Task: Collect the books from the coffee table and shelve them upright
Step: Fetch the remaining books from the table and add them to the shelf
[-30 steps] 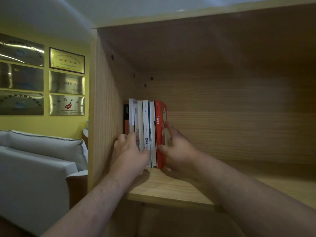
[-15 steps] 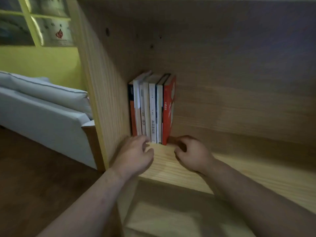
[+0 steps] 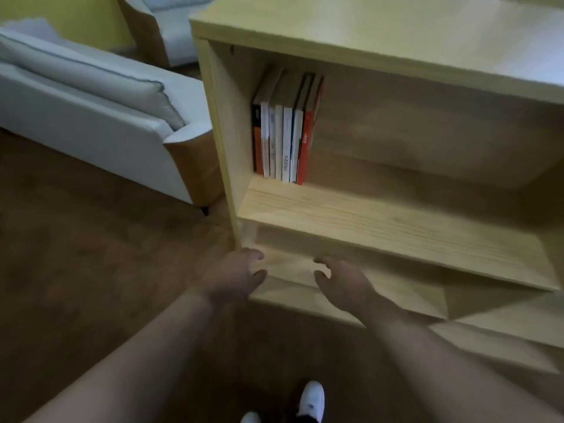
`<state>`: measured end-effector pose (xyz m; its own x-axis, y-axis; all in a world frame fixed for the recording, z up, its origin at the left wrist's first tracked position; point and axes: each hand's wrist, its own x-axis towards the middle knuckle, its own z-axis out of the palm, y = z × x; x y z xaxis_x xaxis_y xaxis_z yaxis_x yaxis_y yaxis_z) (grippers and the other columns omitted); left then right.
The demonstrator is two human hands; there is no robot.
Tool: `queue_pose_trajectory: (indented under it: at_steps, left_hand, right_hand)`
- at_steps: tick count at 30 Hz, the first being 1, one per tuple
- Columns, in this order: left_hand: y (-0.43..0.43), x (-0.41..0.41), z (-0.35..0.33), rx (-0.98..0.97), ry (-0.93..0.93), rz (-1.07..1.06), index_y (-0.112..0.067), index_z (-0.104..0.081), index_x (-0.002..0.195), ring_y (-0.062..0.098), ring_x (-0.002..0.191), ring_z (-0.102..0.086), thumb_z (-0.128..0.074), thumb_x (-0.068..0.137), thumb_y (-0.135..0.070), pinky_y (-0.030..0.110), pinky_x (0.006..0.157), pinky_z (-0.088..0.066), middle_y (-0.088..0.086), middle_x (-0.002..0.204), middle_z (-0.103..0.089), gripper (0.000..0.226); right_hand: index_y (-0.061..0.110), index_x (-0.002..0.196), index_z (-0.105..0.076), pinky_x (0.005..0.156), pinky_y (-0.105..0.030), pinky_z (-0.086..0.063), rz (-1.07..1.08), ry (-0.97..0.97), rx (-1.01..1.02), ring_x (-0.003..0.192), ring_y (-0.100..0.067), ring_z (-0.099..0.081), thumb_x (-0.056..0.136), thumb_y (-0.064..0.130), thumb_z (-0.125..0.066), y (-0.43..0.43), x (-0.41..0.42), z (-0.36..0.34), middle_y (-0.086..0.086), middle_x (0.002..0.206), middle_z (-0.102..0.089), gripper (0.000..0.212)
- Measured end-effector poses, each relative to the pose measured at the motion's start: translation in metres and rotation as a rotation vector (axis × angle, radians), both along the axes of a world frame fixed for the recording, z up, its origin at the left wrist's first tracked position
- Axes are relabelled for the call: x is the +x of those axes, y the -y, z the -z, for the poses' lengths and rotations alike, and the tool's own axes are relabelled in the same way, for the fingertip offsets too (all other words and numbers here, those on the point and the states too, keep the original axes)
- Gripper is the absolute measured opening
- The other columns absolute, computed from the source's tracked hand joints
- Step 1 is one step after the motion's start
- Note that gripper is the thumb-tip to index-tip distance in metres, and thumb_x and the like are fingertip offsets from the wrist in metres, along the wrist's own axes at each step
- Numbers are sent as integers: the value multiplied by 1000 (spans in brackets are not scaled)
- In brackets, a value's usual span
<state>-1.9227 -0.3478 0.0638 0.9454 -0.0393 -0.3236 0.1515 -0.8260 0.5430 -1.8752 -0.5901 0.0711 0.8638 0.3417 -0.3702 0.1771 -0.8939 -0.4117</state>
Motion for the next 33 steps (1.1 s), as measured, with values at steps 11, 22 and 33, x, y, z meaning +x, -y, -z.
queue_pose_trajectory:
  at_steps: [11,22,33]
  left_hand:
    - [-70,-229,59,-304,-498,-455,-18,-60,132,10,115,-57,-59,97,-36,24,96,-46,-3,128,-61,39]
    - [-148,-270,77,-335,-583,-690,-16,-61,129,13,115,-57,-65,94,-39,24,95,-45,-1,124,-61,43]
    - [-245,-153,60,-266,-608,-702,-16,-59,131,16,122,-54,-61,96,-38,26,101,-43,-2,129,-57,41]
  right_hand:
    - [22,131,-65,99,-23,-43,-3,-360,-126,125,-18,-61,98,29,-58,-4,-141,41,2,136,-65,34]
    - [17,125,-68,99,-30,-49,-155,-494,-126,115,-19,-64,97,22,-62,-102,-107,77,3,115,-66,29]
    - [4,125,-66,102,-37,-47,-206,-542,-88,115,-29,-63,102,25,-54,-209,-7,95,-13,123,-67,33]
